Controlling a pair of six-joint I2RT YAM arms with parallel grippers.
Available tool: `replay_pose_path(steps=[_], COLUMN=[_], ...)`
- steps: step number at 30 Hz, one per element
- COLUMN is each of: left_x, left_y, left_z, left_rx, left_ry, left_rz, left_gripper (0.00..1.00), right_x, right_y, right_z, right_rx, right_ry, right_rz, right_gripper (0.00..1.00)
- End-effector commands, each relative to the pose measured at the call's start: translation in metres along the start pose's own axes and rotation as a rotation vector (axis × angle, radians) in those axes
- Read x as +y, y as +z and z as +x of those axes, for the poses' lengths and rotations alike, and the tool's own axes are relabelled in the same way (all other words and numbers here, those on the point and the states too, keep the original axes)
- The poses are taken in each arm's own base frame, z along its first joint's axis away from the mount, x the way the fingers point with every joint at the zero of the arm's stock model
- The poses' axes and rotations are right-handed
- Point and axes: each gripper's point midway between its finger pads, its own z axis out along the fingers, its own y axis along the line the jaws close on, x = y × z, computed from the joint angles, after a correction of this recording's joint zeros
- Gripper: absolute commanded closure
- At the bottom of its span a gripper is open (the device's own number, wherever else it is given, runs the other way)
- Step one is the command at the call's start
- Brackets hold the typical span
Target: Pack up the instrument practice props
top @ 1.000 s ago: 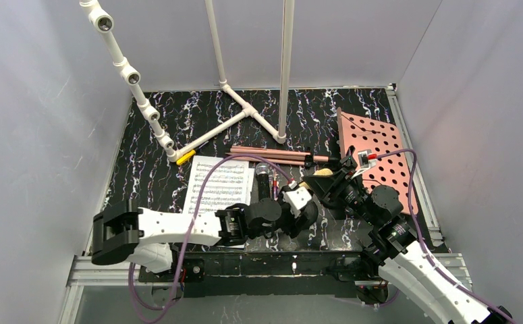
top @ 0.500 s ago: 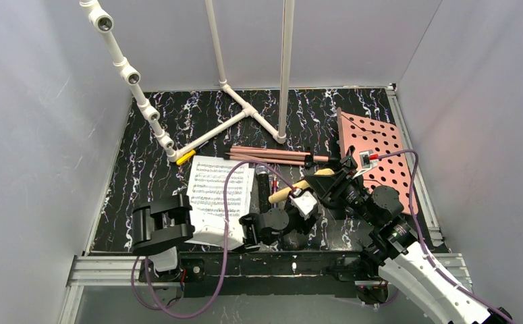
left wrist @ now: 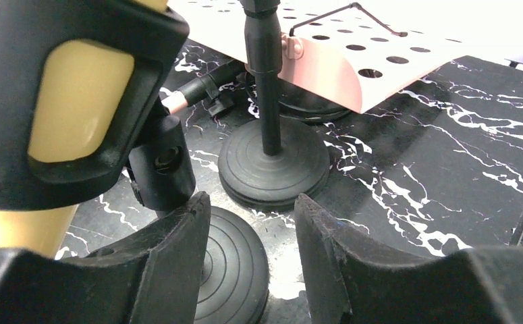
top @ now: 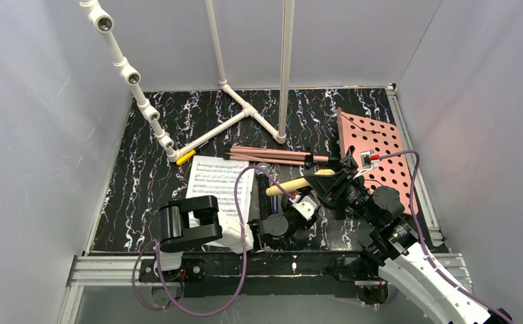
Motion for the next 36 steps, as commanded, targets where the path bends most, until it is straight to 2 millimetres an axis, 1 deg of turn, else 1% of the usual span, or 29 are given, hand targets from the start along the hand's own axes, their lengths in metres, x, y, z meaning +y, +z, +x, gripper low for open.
replay_pose_path(steps=[1, 2, 3, 4, 6, 8, 11, 14, 18, 21, 24, 28, 30, 32, 34, 36], left_x=[0.038, 0.036, 0.034, 0.032, 0.034, 0.036, 0.038, 0.040, 0.037, 0.037, 0.038, 0.048, 0.053, 0.057, 0.058, 0.059], left_y=[0.000, -0.006, -0.009, -0.015, -0.023, -0.027, -0.027, -0.021, -0.007, 0.004, 0.013, 0.022, 0.024, 0.024, 0.022, 0.018], left_z=[-0.030, -0.026, -0.028, -0.027, -0.025, -0.022, -0.023, -0.028, -0.033, -0.025, -0.021, -0.017, -0.017, -0.018, -0.018, -0.016], left_rx=[-0.089, -0.081, -0.087, -0.082, -0.076, -0.069, -0.070, -0.081, -0.092, -0.077, -0.070, -0.064, -0.066, -0.070, -0.069, -0.064], left_ry=[-0.099, -0.114, -0.130, -0.133, -0.140, -0.143, -0.139, -0.113, -0.072, -0.033, -0.005, 0.002, -0.013, -0.027, -0.031, -0.030], left_rz=[-0.169, -0.149, -0.132, -0.118, -0.120, -0.124, -0.134, -0.161, -0.188, -0.228, -0.262, -0.314, -0.326, -0.326, -0.315, -0.303], left_gripper=[0.51, 0.51, 0.50, 0.50, 0.50, 0.49, 0.49, 0.46, 0.46, 0.46, 0.46, 0.47, 0.50, 0.56, 0.66, 0.82], right_x=[0.019, 0.019, 0.019, 0.018, 0.017, 0.016, 0.016, 0.019, 0.019, 0.019, 0.020, 0.021, 0.021, 0.019, 0.018, 0.018], right_y=[-0.003, -0.004, -0.003, -0.003, -0.003, -0.003, -0.002, -0.002, -0.002, -0.002, -0.002, -0.002, -0.003, -0.004, -0.005, -0.007], right_z=[-0.012, -0.013, -0.013, -0.014, -0.014, -0.014, -0.016, -0.018, -0.019, -0.018, -0.017, -0.016, -0.017, -0.016, -0.017, -0.020], right_rx=[-0.019, -0.023, -0.026, -0.029, -0.030, -0.030, -0.033, -0.033, -0.031, -0.029, -0.024, -0.017, -0.018, -0.013, -0.014, -0.019], right_ry=[0.015, 0.014, 0.015, 0.015, 0.015, 0.016, 0.022, 0.022, 0.025, 0.031, 0.040, 0.048, 0.049, 0.049, 0.042, 0.031], right_rz=[-0.058, -0.054, -0.052, -0.049, -0.041, -0.036, -0.032, -0.034, -0.031, -0.033, -0.035, -0.037, -0.034, -0.023, -0.012, 0.000], right_gripper=[0.54, 0.54, 0.55, 0.54, 0.54, 0.55, 0.55, 0.55, 0.56, 0.56, 0.56, 0.58, 0.59, 0.59, 0.59, 0.58])
